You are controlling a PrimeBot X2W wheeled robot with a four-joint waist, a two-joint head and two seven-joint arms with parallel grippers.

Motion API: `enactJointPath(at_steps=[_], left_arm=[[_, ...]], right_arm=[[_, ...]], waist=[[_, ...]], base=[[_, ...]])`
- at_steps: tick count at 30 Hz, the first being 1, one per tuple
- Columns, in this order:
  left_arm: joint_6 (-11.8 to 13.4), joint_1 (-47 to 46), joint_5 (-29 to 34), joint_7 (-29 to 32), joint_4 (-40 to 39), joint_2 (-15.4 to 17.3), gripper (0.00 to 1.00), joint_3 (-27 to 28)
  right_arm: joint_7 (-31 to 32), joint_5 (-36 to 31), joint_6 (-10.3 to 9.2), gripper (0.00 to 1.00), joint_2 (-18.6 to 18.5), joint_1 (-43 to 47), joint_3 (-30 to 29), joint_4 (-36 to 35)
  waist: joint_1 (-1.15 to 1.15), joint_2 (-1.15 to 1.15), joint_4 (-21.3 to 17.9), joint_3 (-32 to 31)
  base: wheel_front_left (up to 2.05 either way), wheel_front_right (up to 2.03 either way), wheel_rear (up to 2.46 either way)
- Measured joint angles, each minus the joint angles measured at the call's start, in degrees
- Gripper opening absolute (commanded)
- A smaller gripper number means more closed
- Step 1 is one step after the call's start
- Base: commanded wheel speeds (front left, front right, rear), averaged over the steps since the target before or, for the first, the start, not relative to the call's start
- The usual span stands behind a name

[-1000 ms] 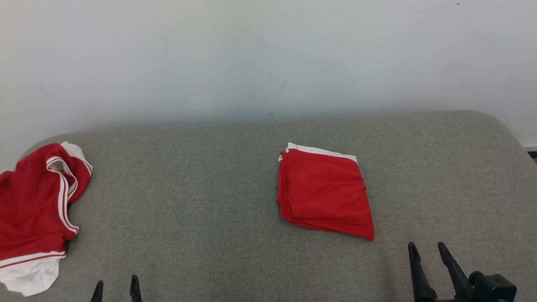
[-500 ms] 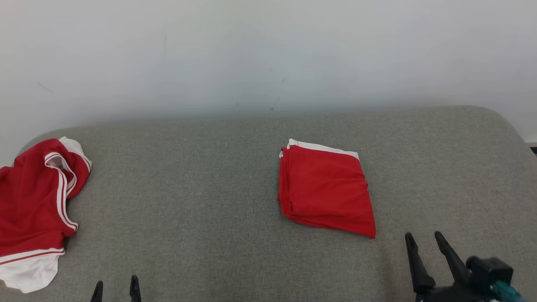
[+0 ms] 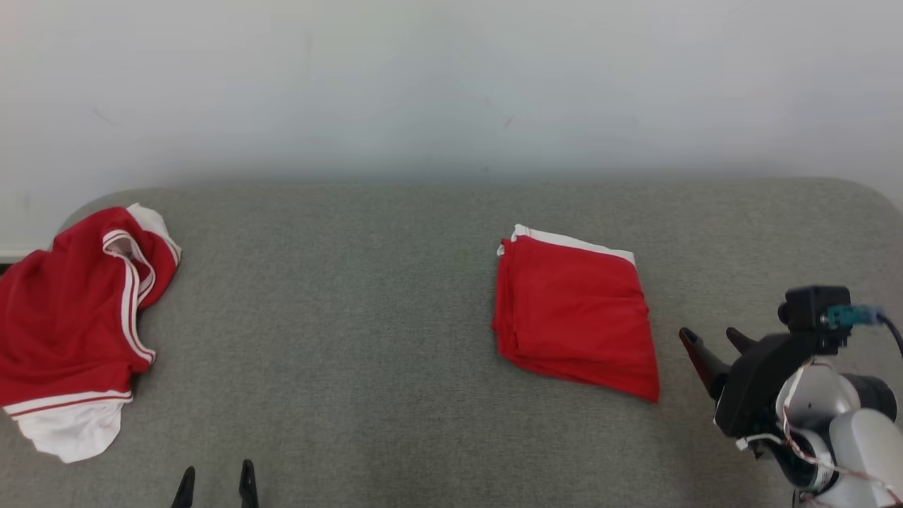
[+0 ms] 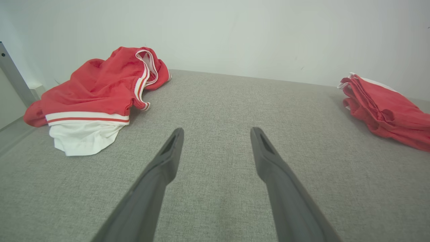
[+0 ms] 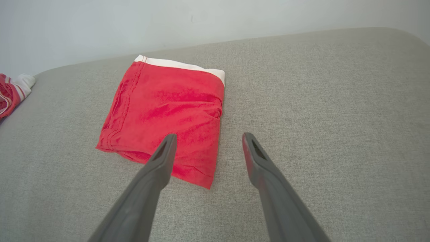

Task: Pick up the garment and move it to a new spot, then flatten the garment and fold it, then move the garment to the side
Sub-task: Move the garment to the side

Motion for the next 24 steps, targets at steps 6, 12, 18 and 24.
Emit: enactJointPath(at_steps=[6,12,18,24], left_arm=[[0.1,-0.2,0.1,0.0,-0.4,0.0,1.00,-1.8],[-0.2,-2.4,0.3,0.0,-1.3,0.0,1.00,-4.1],[-0.2,-3.8,-0.2,0.0,-2.5,0.0,1.00,-5.7],[0.4,-4.6,-0.6,0.0,-3.2,0.0,1.00,-7.1]], right_arm=[[11.5,-2.3,0.00,1.00,1.6,-5.9,-6.0,4.3],[15.6,-7.4,0.00,1.00,3.6,-11.4,-14.0,8.8],[15.9,-11.2,0.00,1.00,3.7,-14.2,-18.6,11.6],[15.2,-14.5,0.00,1.00,4.8,-16.2,-22.3,14.5]], waist=[[0.00,0.00,2.4,1.5],[0.00,0.00,6.1,4.3],[0.01,0.00,9.4,7.4],[0.01,0.00,12.1,10.7]], base=[[0.00,0.00,0.00],[0.00,0.00,0.00],[0.00,0.00,0.00],[0.00,0.00,0.00]])
